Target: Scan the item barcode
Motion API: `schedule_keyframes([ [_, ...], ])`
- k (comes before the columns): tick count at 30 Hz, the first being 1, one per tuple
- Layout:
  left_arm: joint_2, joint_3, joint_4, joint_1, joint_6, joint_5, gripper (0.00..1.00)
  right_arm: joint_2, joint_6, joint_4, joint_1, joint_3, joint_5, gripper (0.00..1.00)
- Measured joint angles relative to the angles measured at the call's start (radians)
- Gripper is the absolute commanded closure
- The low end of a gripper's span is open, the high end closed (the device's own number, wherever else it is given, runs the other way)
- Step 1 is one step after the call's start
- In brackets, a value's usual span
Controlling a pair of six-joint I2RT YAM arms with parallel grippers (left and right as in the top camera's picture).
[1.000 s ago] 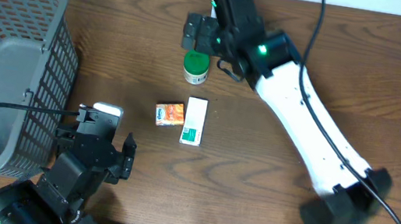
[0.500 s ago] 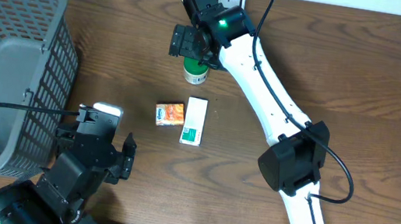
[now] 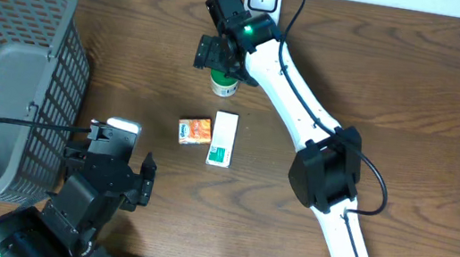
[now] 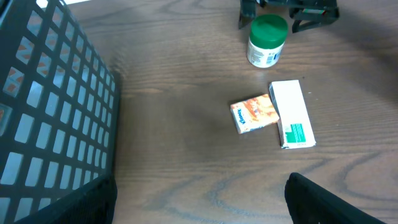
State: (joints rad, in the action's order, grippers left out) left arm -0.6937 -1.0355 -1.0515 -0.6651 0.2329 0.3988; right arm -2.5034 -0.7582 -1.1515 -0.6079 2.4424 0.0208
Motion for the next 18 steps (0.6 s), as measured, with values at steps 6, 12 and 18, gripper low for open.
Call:
schedule_keyframes([
  [6, 0.000, 0.000, 0.000, 0.000, 0.000, 0.000, 0.15, -0.010, 0.000, 0.017, 0.014, 0.000, 0.017, 0.01],
  [12, 0.000, 0.000, 0.000, 0.000, 0.000, 0.000, 0.14, -0.072, 0.000, 0.019, 0.021, 0.003, 0.052, 0.02],
  [18, 0.000, 0.000, 0.000, 0.000, 0.000, 0.000, 0.15, -0.108, 0.006, 0.014, 0.022, 0.005, 0.062, 0.22],
])
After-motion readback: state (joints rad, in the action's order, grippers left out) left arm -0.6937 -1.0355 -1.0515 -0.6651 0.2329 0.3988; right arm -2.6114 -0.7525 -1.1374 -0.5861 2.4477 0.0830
